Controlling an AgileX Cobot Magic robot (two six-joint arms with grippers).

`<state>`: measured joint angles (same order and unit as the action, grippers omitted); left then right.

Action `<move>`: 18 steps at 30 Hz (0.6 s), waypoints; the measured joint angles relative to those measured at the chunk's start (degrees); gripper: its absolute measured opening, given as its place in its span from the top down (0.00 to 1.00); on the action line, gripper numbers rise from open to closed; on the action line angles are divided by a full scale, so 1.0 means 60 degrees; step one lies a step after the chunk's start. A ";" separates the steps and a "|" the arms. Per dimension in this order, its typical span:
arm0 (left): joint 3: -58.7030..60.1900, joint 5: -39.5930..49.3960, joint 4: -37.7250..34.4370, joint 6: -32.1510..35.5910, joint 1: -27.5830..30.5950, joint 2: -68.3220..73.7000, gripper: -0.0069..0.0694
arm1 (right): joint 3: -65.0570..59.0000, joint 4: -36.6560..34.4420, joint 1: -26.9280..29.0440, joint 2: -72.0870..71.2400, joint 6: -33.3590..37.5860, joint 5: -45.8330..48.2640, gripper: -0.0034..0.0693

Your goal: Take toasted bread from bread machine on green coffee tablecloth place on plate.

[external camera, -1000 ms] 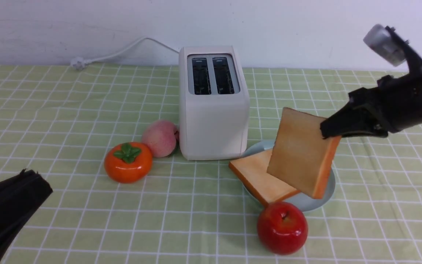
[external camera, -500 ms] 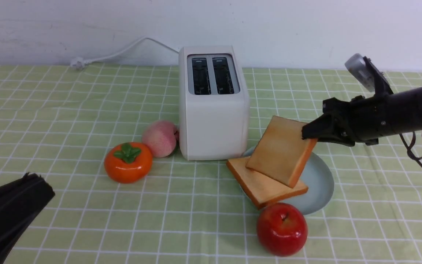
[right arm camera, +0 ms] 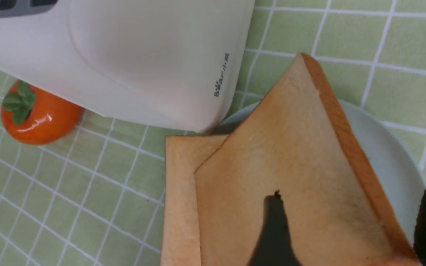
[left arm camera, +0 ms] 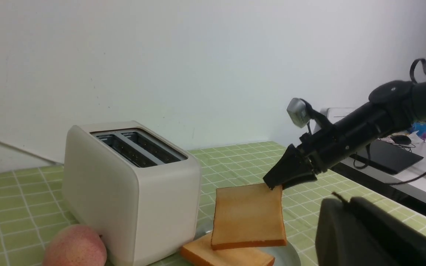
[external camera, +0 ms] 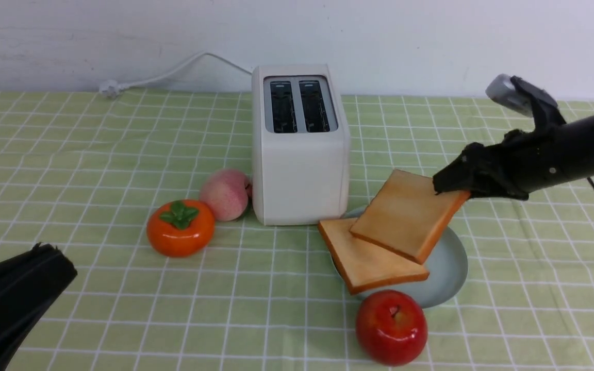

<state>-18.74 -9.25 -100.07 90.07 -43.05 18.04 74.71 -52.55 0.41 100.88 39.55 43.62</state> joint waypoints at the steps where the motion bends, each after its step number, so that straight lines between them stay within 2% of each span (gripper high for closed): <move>1: 0.0000 0.0000 0.0000 0.0000 0.0000 0.0000 0.89 | 0.0112 0.0385 0.0000 -0.0181 -0.0181 0.0087 0.29; 5: 0.0000 0.0010 0.0000 0.0000 0.0000 0.0000 0.88 | 0.0547 0.1591 0.0000 -0.0962 -0.1024 0.0626 0.34; 8: 0.0000 0.0010 0.0000 0.0000 0.0000 0.0000 0.88 | 0.0953 0.2828 0.0000 -0.2220 -0.1992 0.1688 0.46; 9: 0.0000 0.0010 0.0000 0.0000 0.0000 0.0000 0.88 | 0.0964 0.2880 0.0000 -0.2297 -0.2028 0.1754 0.46; 14: 0.0000 -0.0275 0.0000 0.0004 0.0000 0.0000 0.88 | 0.1032 0.3934 0.0000 -0.4459 -0.2801 0.3960 0.76; 18: 0.0000 -0.0326 0.0000 0.0004 0.0000 0.0000 0.88 | 0.0893 0.4186 0.0000 -0.5616 -0.3128 0.4545 0.88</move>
<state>-18.74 -11.21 -100.07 90.10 -43.05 18.04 80.06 -27.43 0.41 67.18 20.78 70.89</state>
